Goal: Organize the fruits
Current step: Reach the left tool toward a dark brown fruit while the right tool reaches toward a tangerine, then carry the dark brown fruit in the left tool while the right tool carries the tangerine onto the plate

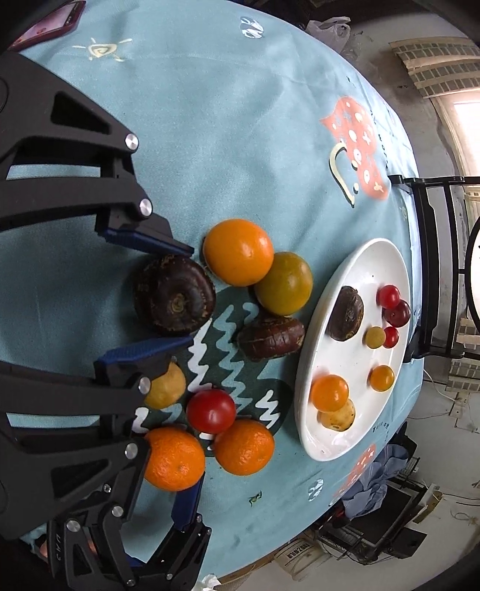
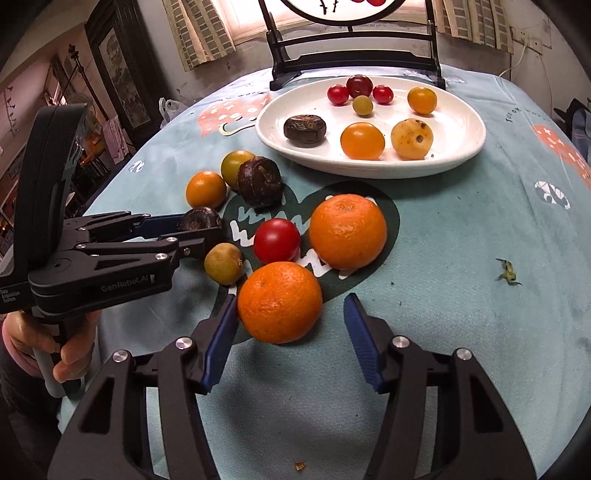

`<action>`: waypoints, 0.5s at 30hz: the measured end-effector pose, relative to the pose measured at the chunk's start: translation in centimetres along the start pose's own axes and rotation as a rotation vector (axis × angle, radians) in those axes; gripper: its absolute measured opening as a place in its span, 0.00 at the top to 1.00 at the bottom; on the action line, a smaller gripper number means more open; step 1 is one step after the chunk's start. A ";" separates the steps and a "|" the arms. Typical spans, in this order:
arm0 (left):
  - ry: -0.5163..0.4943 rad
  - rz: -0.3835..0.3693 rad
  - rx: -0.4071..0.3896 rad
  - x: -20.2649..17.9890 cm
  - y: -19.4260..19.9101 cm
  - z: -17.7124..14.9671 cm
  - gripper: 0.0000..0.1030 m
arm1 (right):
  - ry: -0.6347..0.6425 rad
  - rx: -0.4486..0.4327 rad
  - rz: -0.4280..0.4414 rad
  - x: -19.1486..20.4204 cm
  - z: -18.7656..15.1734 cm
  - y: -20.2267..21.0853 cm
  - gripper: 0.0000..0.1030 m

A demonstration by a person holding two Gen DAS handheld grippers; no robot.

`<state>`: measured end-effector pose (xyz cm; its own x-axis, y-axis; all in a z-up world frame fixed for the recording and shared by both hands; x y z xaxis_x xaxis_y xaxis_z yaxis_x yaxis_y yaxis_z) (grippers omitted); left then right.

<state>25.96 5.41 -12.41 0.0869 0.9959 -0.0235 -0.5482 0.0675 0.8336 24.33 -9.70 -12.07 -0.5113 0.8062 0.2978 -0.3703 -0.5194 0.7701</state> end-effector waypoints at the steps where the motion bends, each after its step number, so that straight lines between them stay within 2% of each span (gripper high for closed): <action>1: -0.001 0.007 -0.001 -0.1 0.1 -0.1 0.58 | 0.004 0.000 -0.005 0.1 0.0 0.0 0.42; 3: 0.002 0.017 -0.005 -0.2 0.3 -0.3 0.58 | 0.002 -0.001 -0.006 0.0 0.1 0.0 0.43; 4: 0.004 0.019 -0.007 -0.2 0.3 -0.4 0.58 | -0.001 -0.004 -0.017 -0.3 0.1 0.1 0.50; 6: 0.016 0.012 -0.010 -0.1 0.5 -0.6 0.58 | -0.017 -0.006 0.009 -0.5 0.1 0.3 0.56; 11: 0.049 -0.002 -0.022 0.2 1.0 -1.2 0.58 | -0.019 -0.013 0.009 -0.4 0.1 0.5 0.57; 15: 0.070 -0.026 -0.039 0.3 1.9 -1.6 0.58 | -0.009 -0.051 0.033 0.0 0.1 1.7 0.57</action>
Point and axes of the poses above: each gripper's, at about its wrist camera, not at the fingertips, and y roughly against the way its jaws point, x to its left, z to its top, the point moved 6 cm from there along -y, roughly the way its jaws point, and after that the axes turned 5 degrees about -y, right-handed, at the moved point
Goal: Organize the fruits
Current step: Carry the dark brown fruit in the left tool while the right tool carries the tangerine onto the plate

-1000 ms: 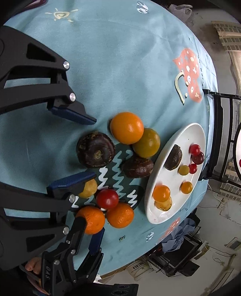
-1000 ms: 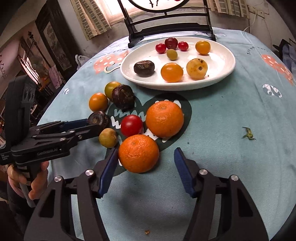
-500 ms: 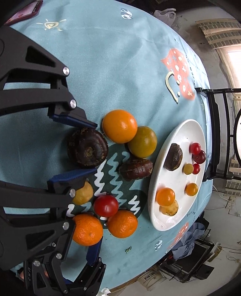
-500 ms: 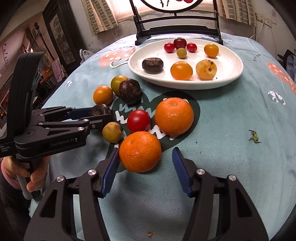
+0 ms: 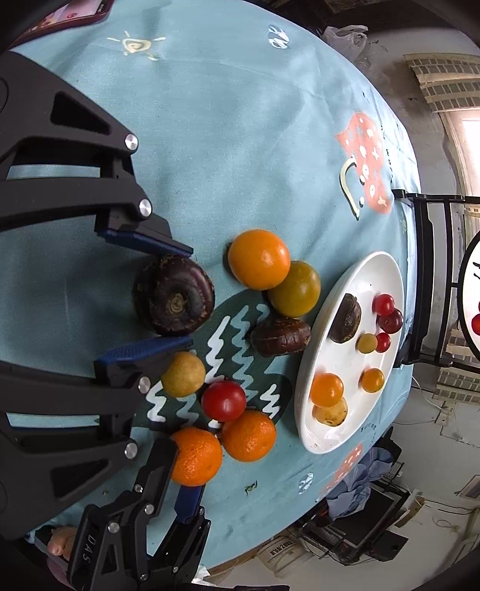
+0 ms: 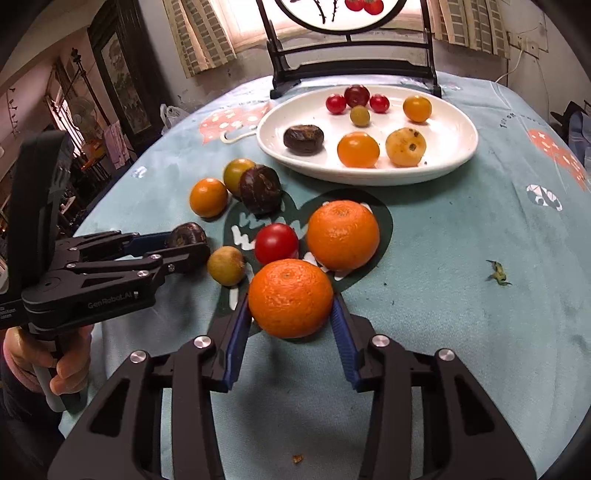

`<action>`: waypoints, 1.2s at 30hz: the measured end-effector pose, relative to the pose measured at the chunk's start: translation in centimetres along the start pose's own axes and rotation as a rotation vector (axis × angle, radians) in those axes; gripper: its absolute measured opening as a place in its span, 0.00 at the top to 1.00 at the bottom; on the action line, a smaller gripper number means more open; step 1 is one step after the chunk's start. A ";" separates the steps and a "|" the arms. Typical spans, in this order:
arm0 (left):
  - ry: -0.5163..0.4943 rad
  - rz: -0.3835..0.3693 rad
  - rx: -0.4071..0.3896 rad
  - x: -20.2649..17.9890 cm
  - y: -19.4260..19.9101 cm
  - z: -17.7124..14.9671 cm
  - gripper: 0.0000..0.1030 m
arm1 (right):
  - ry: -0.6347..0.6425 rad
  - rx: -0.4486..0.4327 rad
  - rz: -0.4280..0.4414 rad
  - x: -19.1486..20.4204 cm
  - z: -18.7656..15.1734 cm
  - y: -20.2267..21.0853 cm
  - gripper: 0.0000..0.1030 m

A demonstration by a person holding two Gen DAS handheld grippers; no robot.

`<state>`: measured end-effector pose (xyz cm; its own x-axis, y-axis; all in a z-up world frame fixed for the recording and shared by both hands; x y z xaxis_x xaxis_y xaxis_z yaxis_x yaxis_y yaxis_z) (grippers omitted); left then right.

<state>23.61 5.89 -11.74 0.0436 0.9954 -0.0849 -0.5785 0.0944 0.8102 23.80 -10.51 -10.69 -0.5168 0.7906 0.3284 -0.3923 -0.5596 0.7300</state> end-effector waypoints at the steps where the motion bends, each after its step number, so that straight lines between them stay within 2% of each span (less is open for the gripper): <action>1: 0.004 -0.008 -0.006 0.1 0.3 -0.1 0.58 | 0.004 -0.010 0.008 0.2 0.0 0.4 0.57; 7: 0.025 -0.073 -0.053 0.1 2.6 1.0 0.58 | 0.003 -0.070 0.043 0.4 1.5 2.7 0.57; 11: -0.001 -0.109 -0.132 -0.6 4.6 5.3 0.58 | 0.014 -0.195 0.005 -0.4 5.7 4.2 0.57; 14: -0.019 -0.108 -0.161 -1.1 3.9 9.6 0.58 | -0.007 -0.253 -0.061 -2.3 9.5 3.2 0.57; 17: -0.018 -0.078 -0.142 -1.2 0.8 13.5 0.58 | -0.057 -0.233 -0.118 -4.7 12.8 0.7 0.57; 20: -0.014 -0.047 -0.093 -1.2 -3.0 16.0 0.58 | -0.084 -0.195 -0.155 -6.5 14.6 -2.1 0.58; 24: 0.009 -0.026 -0.016 -0.8 -7.1 17.0 0.58 | -0.106 -0.157 -0.166 -8.1 15.4 -4.4 0.58; 28: 0.018 -0.014 0.004 -0.4 -8.5 17.2 0.56 | -0.125 -0.119 -0.165 -8.9 15.7 -6.1 0.56; 30: 0.025 0.009 -0.001 -0.1 -8.3 17.2 0.26 | -0.119 -0.119 -0.180 -8.9 15.7 -6.0 0.53; 33: 0.019 0.029 -0.047 0.2 -5.8 17.1 0.20 | -0.106 -0.152 -0.170 -7.9 15.5 -3.8 0.46; 34: 0.012 0.032 -0.062 0.3 -4.6 16.9 0.17 | -0.093 -0.172 -0.158 -7.3 15.2 -2.6 0.41; 36: 0.011 0.062 -0.098 0.6 -2.4 16.2 0.07 | -0.062 -0.210 -0.153 -6.0 14.3 -0.5 0.36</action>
Point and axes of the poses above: each gripper's, at about its wrist camera, not at the fingertips, and y roughly against the way its jaws point, x to its left, z to its top, the point moved 6 cm from there along -y, roughly the way its jaws point, and after that the axes turned 5 degrees about -y, right-handed, at the moved point
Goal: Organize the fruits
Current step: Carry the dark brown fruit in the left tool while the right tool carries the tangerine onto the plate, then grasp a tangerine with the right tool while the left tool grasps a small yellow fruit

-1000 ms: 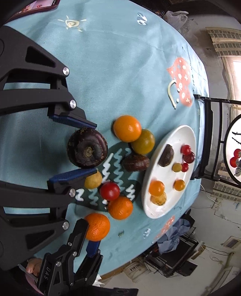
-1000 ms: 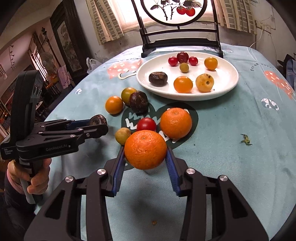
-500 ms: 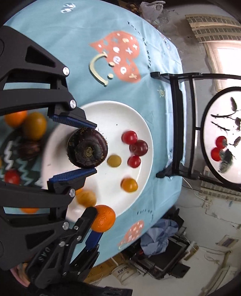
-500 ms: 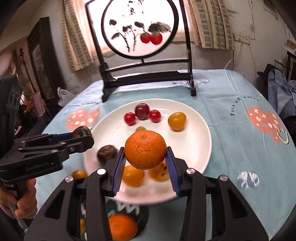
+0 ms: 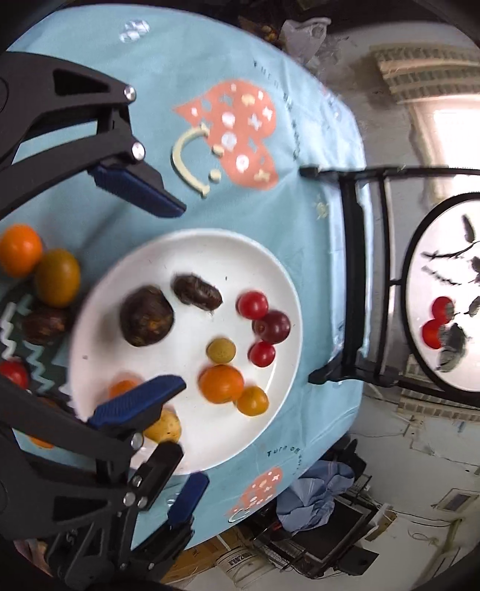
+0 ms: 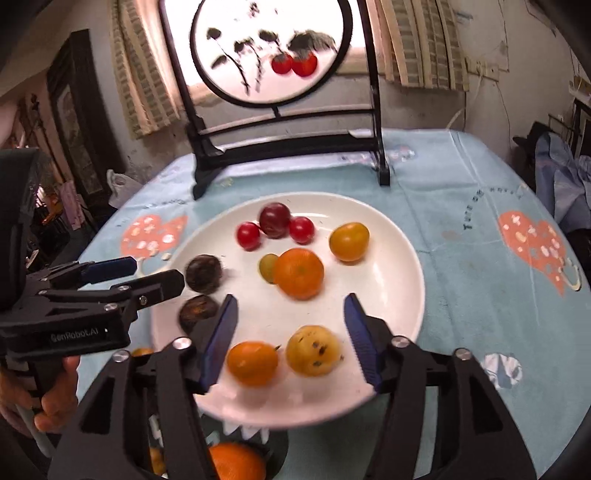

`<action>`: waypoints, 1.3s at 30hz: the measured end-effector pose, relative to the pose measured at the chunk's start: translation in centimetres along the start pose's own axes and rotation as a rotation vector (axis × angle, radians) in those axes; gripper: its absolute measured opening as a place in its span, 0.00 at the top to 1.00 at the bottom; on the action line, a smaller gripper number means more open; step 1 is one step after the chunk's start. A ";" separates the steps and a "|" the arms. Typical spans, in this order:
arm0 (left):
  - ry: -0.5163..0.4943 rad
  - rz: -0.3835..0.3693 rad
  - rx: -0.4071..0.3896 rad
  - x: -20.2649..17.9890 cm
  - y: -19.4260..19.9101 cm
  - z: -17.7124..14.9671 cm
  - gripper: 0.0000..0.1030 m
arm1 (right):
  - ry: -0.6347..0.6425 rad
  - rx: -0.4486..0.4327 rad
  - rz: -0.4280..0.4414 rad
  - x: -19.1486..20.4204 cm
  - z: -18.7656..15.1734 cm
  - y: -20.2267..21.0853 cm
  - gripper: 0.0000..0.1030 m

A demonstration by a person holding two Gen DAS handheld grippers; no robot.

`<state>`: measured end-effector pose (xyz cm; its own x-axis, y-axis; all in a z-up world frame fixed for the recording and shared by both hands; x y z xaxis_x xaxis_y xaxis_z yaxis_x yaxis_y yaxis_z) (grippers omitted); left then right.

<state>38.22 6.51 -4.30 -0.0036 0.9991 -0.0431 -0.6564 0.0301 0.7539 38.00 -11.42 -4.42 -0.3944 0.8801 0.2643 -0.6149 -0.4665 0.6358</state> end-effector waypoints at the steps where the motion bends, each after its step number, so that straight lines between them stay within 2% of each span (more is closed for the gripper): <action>1: 0.004 0.021 -0.024 0.3 1.5 -0.6 0.06 | 0.019 -0.016 0.009 0.5 -0.6 1.3 0.36; 5: 0.044 0.048 -0.086 1.3 5.6 -4.3 0.02 | 0.074 -0.062 0.033 2.2 -3.6 4.7 0.36; 7: 0.067 0.051 -0.084 1.6 6.5 -6.4 0.02 | 0.084 -0.059 0.035 2.6 -5.2 5.4 0.35; 13: 0.044 0.027 -0.048 1.3 7.0 -12.5 0.02 | 0.158 0.027 0.010 3.3 -10.0 4.7 0.35; 17: 0.024 0.005 -0.030 0.7 6.3 -15.1 0.02 | 0.161 0.070 0.006 3.3 -11.0 3.7 0.35; 19: 0.019 -0.010 -0.004 0.4 6.0 -15.5 0.02 | 0.154 0.090 0.013 3.2 -11.2 3.3 0.35; 21: 0.013 -0.023 -0.010 0.1 6.1 -15.7 0.02 | 0.146 0.107 0.004 3.0 -11.4 2.7 0.35; 29: 0.005 -0.024 -0.001 -0.2 5.9 -15.7 0.02 | 0.152 0.164 -0.002 2.9 -11.2 0.5 0.36; 35: -0.008 -0.014 -0.002 -0.2 5.9 -15.7 0.02 | 0.164 0.169 -0.012 2.9 -11.0 -0.2 0.36; 39: -0.012 -0.012 0.007 -0.3 5.7 -15.8 0.02 | 0.170 0.183 0.023 3.1 -11.3 -0.4 0.52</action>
Point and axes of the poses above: each gripper's, at about its wrist camera, not at the fingertips, and y roughly against the way its jaws point, x to its left, z to its top, the point moved 6 cm from there along -y, roughly the way its jaws point, and after that the axes turned 5 degrees about -y, right-handed, at the moved point
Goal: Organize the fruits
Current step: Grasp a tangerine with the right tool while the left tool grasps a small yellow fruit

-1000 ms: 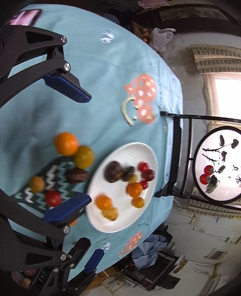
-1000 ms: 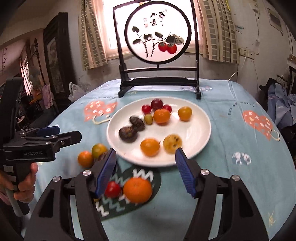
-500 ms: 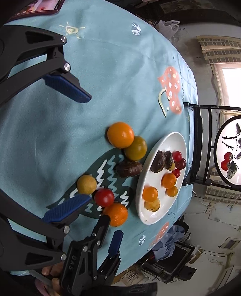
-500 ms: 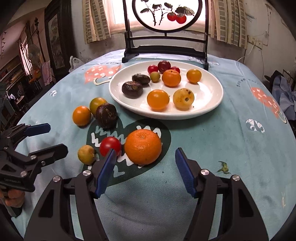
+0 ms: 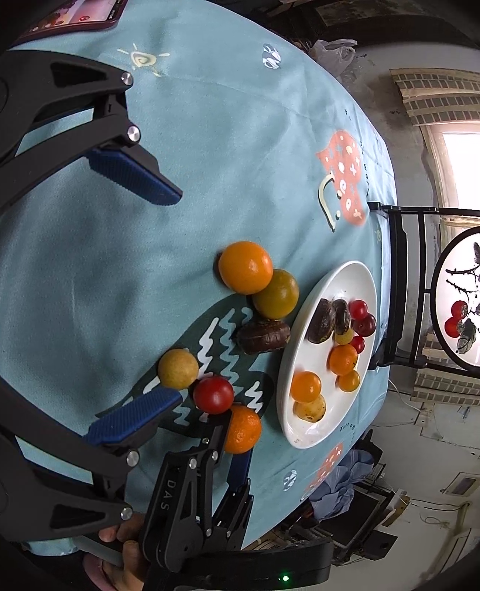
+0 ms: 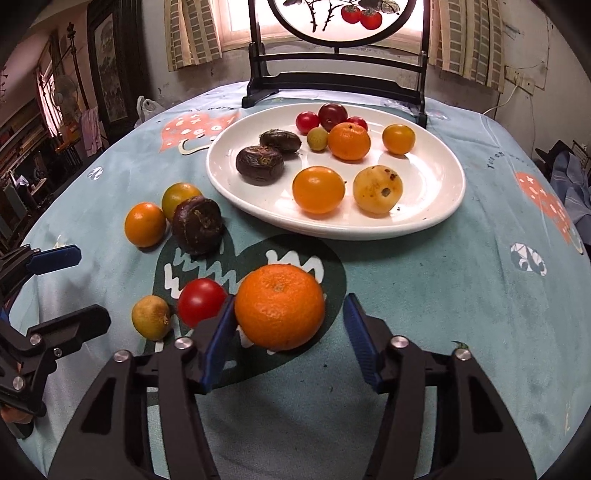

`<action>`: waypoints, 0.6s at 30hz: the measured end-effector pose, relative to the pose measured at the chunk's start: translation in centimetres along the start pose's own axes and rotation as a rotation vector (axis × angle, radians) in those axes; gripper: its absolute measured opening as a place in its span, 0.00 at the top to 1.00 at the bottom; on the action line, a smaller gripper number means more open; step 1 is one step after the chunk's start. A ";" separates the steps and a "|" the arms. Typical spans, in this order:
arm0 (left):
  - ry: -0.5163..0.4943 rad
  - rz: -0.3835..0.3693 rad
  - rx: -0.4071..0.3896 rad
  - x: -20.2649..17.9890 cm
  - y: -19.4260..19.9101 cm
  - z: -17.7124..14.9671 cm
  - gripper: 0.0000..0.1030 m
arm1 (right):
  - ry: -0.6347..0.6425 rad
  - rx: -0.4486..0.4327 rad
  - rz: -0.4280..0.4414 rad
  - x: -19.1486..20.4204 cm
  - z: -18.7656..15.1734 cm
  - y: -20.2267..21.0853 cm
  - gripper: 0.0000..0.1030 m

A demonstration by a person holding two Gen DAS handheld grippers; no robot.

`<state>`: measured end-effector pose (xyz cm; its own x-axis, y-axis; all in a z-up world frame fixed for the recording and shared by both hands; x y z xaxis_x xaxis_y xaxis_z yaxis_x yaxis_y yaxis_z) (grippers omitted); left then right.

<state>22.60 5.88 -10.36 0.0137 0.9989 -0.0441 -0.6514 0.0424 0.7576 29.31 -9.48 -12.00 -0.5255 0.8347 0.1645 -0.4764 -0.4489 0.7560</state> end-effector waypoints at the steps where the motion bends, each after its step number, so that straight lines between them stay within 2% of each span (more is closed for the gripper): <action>1: 0.000 0.001 0.002 0.0 0.0 -0.1 0.02 | 0.006 -0.003 0.001 0.1 0.0 0.1 0.55; 5: -0.007 -0.004 0.010 -0.2 -0.2 -0.2 0.02 | -0.016 -0.010 0.008 -0.1 0.1 0.5 0.55; 11: -0.080 -0.138 -0.004 -3.0 0.0 0.2 0.02 | -0.112 -0.039 0.030 -1.5 0.5 1.9 0.55; 13: -0.112 -0.141 0.007 -3.9 -0.4 0.3 0.03 | -0.129 -0.038 0.036 -1.7 0.5 2.2 0.55; 16: -0.142 -0.121 0.037 -4.5 -1.5 0.4 0.10 | -0.134 -0.047 0.036 -1.7 0.6 2.7 0.55; 18: -0.148 -0.129 0.063 -4.8 -2.2 0.4 0.24 | -0.136 -0.053 0.035 -1.8 0.6 2.9 0.55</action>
<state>24.24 1.03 -11.59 0.2081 0.9768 -0.0512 -0.5880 0.1667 0.7915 29.35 -12.11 -9.71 -0.4436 0.8523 0.2773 -0.4980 -0.4916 0.7143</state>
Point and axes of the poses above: each gripper's, at about its wrist camera, not at the fingertips, and y roughly against the way its jaws point, x to its left, z to its top, the point moved 6 cm from there along -y, roughly the way its jaws point, and after that the axes turned 5 degrees about -y, right-handed, at the moved point
